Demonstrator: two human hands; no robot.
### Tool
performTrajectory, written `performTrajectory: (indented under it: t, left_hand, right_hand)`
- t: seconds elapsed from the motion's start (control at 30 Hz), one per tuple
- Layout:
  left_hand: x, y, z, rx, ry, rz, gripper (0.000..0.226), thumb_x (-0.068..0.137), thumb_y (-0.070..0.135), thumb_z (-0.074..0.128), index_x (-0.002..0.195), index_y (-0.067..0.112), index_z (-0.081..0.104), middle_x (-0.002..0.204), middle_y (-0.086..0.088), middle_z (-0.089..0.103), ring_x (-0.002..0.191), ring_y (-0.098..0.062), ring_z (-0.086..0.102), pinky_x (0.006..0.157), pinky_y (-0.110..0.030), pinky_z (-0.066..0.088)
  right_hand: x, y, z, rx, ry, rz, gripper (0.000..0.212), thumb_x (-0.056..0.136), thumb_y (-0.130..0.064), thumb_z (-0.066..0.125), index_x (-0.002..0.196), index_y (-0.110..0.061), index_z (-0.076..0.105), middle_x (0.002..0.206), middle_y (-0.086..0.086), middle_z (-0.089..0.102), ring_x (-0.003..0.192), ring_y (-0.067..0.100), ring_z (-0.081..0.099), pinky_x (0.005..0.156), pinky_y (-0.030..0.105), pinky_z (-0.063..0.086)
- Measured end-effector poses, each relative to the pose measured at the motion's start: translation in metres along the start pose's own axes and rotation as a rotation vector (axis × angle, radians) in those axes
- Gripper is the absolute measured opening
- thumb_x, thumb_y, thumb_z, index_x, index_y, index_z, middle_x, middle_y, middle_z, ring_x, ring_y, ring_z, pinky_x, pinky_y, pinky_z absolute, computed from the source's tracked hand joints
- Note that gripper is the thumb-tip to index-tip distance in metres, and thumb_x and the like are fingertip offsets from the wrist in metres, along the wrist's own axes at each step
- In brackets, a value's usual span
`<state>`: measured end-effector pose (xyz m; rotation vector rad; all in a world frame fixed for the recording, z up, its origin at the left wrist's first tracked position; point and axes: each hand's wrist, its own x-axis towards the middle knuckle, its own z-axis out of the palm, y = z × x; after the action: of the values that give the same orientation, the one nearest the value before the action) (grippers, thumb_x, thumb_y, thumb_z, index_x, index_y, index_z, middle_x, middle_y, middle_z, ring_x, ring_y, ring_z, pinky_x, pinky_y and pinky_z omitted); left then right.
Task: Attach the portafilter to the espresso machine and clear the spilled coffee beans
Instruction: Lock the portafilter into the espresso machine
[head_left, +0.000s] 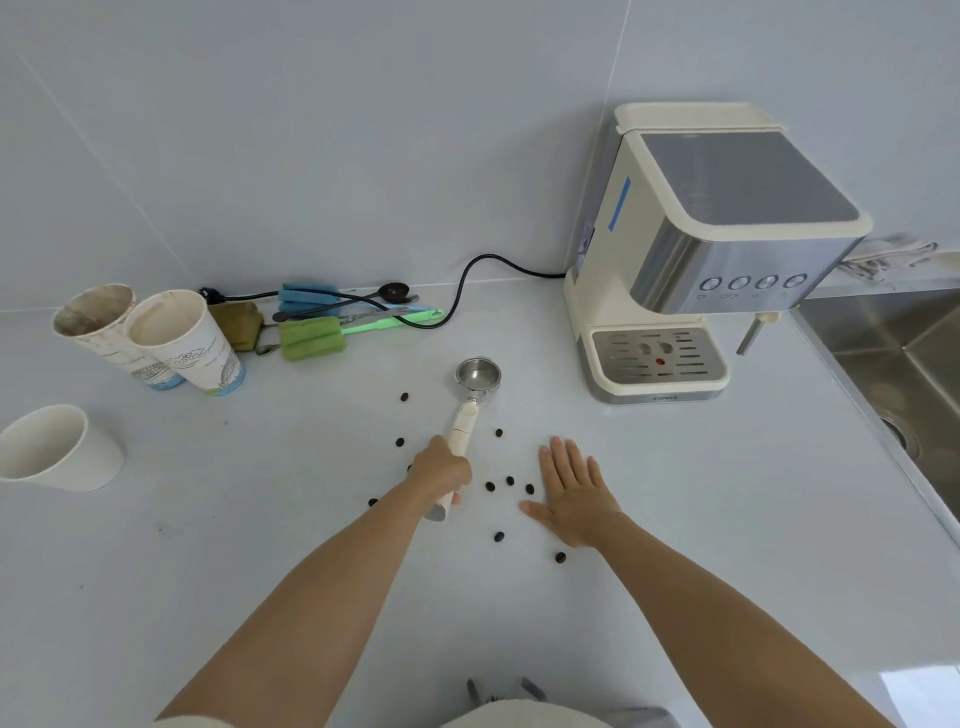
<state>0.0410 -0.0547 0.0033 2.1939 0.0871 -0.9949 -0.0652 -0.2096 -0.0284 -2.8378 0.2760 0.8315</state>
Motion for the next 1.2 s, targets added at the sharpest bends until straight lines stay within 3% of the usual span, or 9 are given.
performTrajectory:
  t: [0.1,0.2,0.33,0.5,0.6,0.7,0.87,0.97,1.2]
  left_hand:
    - [-0.005,-0.003,-0.007,0.032,0.001,0.039,0.030,0.080,0.002,0.050,0.109,0.006,0.041,0.083,-0.006,0.047,0.052,-0.016,0.049,0.049,-0.026,0.038]
    - [-0.009,-0.010,-0.014,0.112,0.006,0.077,0.023,0.080,0.002,0.051,0.100,0.008,0.041,0.086,-0.006,0.047,0.051,-0.016,0.049,0.051,-0.026,0.041]
    - [-0.012,-0.015,-0.031,0.294,0.003,0.159,0.023,0.078,0.005,0.055,0.091,0.012,0.039,0.086,-0.006,0.046,0.046,-0.016,0.049,0.048,-0.025,0.041]
    - [-0.011,-0.003,-0.046,0.489,0.011,0.283,0.023,0.072,0.008,0.057,0.087,0.013,0.040,0.072,-0.002,0.051,0.044,-0.017,0.050,0.057,-0.033,0.048]
    - [-0.011,0.015,-0.046,0.553,-0.018,0.354,0.027,0.073,0.011,0.061,0.090,0.014,0.041,0.078,-0.004,0.051,0.050,-0.017,0.050,0.060,-0.037,0.052]
    - [-0.013,0.036,-0.040,0.587,-0.027,0.435,0.028,0.074,0.012,0.062,0.092,0.015,0.040,0.088,-0.007,0.052,0.053,-0.016,0.051,0.056,-0.034,0.051]
    - [-0.019,0.071,-0.024,0.565,-0.035,0.516,0.026,0.073,0.010,0.062,0.088,0.014,0.041,0.076,-0.002,0.049,0.048,-0.017,0.051,0.054,-0.033,0.051]
    - [-0.022,0.089,-0.010,0.587,-0.050,0.540,0.025,0.073,0.009,0.061,0.086,0.015,0.040,0.072,0.000,0.049,0.042,-0.014,0.050,0.044,-0.023,0.042]
    - [-0.015,0.127,0.029,0.614,-0.034,0.487,0.029,0.074,0.009,0.061,0.093,0.015,0.041,0.075,0.000,0.049,0.045,-0.016,0.052,0.058,-0.029,0.047]
  right_hand:
    - [-0.001,0.000,-0.002,-0.023,-0.011,0.014,0.078,0.089,-0.060,0.013,0.139,-0.010,-0.023,0.151,0.008,-0.028,0.138,0.024,-0.025,0.115,0.042,-0.010]
    - [-0.005,-0.003,-0.007,-0.023,0.014,0.026,0.079,0.087,-0.062,0.008,0.139,-0.011,-0.023,0.151,0.008,-0.028,0.139,0.023,-0.023,0.116,0.041,-0.009]
    - [-0.014,-0.007,-0.023,0.015,0.129,0.011,0.102,0.056,-0.070,-0.015,0.139,-0.011,-0.023,0.152,0.007,-0.026,0.140,0.024,-0.019,0.116,0.040,-0.006]
    - [-0.030,-0.004,-0.064,0.102,0.359,-0.004,0.092,0.067,-0.068,-0.008,0.139,-0.012,-0.021,0.153,0.006,-0.020,0.141,0.021,-0.018,0.114,0.037,-0.009]
    - [-0.047,0.007,-0.093,0.117,0.516,0.017,0.075,0.090,-0.055,0.016,0.140,-0.012,-0.020,0.154,0.006,-0.019,0.140,0.020,-0.018,0.113,0.034,-0.011]
    - [-0.067,0.024,-0.124,0.128,0.632,0.058,0.076,0.091,-0.053,0.022,0.140,-0.011,-0.018,0.154,0.006,-0.018,0.141,0.020,-0.018,0.111,0.033,-0.011]
    - [-0.095,0.063,-0.177,0.073,0.753,0.139,0.073,0.094,-0.047,0.027,0.142,-0.009,-0.013,0.154,0.011,-0.015,0.142,0.024,-0.013,0.115,0.040,-0.004]
    - [-0.099,0.090,-0.203,0.068,0.752,0.151,0.073,0.093,-0.048,0.026,0.142,-0.011,-0.013,0.154,0.010,-0.015,0.142,0.024,-0.014,0.115,0.041,-0.004]
    - [-0.077,0.145,-0.242,-0.034,0.616,0.094,0.072,0.094,-0.049,0.024,0.142,-0.010,-0.012,0.155,0.010,-0.014,0.142,0.024,-0.011,0.115,0.040,-0.002]
